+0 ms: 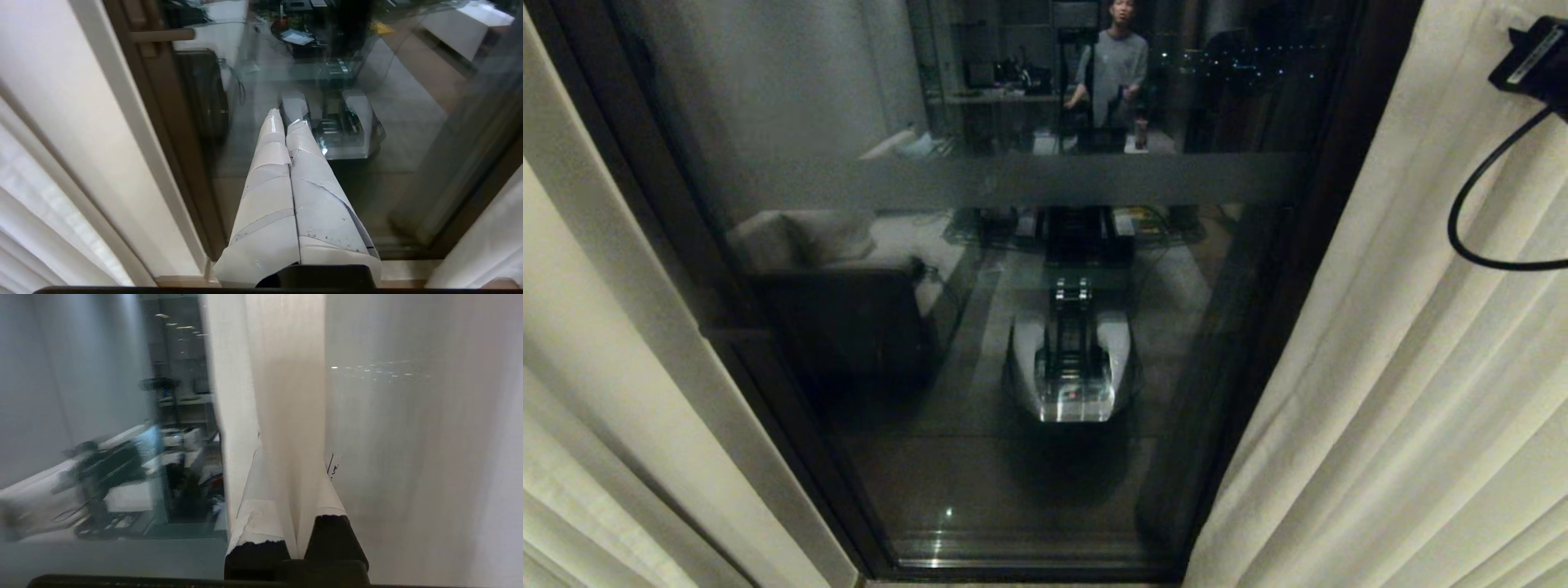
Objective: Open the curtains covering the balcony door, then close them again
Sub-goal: Pull the inner curtains open on both sides
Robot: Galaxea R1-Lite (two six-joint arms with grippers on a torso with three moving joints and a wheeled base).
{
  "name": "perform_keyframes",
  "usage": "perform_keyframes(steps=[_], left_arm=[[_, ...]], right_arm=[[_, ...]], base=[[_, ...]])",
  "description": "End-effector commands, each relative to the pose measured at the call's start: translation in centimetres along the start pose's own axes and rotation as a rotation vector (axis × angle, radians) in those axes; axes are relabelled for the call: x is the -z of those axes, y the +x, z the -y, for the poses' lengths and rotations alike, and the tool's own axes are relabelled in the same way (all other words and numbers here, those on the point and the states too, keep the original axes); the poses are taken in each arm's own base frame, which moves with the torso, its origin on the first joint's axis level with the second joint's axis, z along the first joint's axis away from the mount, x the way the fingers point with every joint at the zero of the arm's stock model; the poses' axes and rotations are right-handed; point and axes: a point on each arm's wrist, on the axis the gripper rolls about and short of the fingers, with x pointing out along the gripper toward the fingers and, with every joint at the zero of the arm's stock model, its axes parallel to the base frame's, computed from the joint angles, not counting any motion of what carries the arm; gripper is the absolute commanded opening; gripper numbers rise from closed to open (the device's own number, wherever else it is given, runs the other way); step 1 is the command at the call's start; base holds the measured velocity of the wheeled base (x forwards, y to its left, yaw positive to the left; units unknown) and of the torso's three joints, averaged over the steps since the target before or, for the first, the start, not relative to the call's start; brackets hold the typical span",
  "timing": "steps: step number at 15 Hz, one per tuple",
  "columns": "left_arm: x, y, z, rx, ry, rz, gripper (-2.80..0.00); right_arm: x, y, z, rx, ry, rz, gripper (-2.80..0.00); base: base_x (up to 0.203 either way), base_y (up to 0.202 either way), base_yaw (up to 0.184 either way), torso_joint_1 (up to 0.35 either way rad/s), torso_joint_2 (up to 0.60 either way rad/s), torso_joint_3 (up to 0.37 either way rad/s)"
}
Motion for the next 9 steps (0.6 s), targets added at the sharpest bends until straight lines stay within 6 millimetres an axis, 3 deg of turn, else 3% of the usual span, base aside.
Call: perform_keyframes(steps=[1,9], left_arm=[[-0.01,0.0,0.0,0.0,-0.001,0.002,-2.8],[-0.01,0.0,0.0,-0.001,-0.012,0.002,-2.8]], right_arm=[[-0.04,0.01,0.08,0.001,-0.001,0.005,-2.8],[0.13,0.0,0.78,0.023,-0.015,0.001,-2.8]], base=[[0.0,-0.188,0.005,0.001,0.0,0.004],[0.0,-0.189,0.003,0.002,0.0,0.003]])
